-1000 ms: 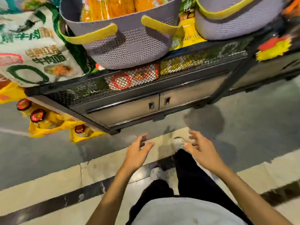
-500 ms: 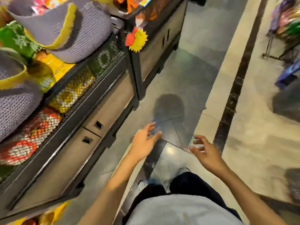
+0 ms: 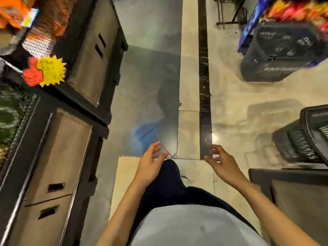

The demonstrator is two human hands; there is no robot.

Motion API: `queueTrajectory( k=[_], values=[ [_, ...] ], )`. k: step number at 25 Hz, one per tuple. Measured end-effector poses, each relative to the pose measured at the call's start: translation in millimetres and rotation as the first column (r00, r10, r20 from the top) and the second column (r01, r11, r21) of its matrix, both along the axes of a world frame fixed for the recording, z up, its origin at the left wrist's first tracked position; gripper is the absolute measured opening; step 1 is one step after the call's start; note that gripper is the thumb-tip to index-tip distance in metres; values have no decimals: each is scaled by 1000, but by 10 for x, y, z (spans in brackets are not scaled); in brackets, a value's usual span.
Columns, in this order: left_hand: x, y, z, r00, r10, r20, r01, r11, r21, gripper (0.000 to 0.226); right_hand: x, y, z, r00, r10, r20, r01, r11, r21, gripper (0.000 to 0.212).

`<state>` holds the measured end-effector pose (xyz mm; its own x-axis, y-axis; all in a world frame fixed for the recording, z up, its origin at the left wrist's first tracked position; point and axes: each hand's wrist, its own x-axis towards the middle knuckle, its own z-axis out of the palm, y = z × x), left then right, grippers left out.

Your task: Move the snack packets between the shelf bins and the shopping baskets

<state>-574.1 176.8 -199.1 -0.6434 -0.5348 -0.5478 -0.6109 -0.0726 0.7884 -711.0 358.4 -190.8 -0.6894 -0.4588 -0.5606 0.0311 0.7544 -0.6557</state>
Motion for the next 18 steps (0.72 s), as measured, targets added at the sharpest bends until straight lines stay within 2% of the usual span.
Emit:
queueTrajectory(
  k=[6, 11, 14, 18],
  values=[
    [-932, -307, -157, 995, -74, 65, 72, 997, 27, 44, -1005, -249, -83, 992, -126, 10, 126, 992, -25, 43],
    [-2371, -927, -160, 961, -251, 117, 256, 966, -30, 45, -2092, -672, -159, 962, -272, 10, 272, 962, -28, 45],
    [-3324, -1162, 8, 900, -432, 66, 436, 897, -72, 47, -2601, -792, -94, 920, -393, 10, 393, 918, -55, 43],
    [-4611, -1313, 40, 773, -634, 29, 632, 765, -125, 46, -3147, -747, -116, 844, -536, 26, 537, 843, -25, 43]
  ],
)
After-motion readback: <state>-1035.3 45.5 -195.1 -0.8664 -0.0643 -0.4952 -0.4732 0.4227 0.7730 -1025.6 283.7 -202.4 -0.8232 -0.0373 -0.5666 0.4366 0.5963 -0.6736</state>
